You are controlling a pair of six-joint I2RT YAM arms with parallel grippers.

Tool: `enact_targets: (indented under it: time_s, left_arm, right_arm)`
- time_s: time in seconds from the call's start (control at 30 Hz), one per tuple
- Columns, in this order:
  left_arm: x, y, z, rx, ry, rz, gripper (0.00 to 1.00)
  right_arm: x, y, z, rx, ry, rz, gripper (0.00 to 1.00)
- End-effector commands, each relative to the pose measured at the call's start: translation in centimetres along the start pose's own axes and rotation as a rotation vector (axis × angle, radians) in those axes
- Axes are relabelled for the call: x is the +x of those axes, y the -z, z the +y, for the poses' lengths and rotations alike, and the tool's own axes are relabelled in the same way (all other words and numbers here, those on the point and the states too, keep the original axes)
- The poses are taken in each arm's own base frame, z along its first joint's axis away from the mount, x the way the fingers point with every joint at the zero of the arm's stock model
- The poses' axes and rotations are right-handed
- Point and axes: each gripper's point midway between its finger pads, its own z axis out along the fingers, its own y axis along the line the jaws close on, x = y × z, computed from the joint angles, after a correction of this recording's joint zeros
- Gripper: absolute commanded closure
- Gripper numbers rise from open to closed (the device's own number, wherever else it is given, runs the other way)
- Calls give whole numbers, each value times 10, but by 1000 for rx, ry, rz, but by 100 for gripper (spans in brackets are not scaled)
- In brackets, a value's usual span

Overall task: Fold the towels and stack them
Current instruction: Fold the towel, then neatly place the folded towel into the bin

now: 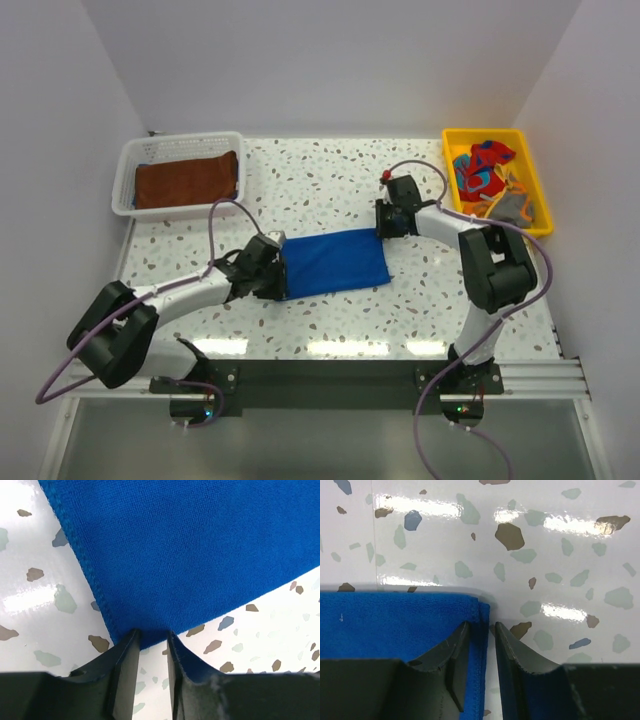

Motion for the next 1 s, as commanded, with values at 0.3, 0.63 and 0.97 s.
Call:
enact_targets:
  time_s: [0.3,0.63,0.97]
  left_arm:
    - [-98,83,11,-91,76,-278,18]
    - [-132,124,120,-250,194,-380,7]
    - [-106,101,158,-308,265,-355,9]
  right_arm:
    - [-7,101,115,-182,307,-108,37]
    - [74,91,240,-315,564,16,23]
    - [103,55,279,-242,666,58,31]
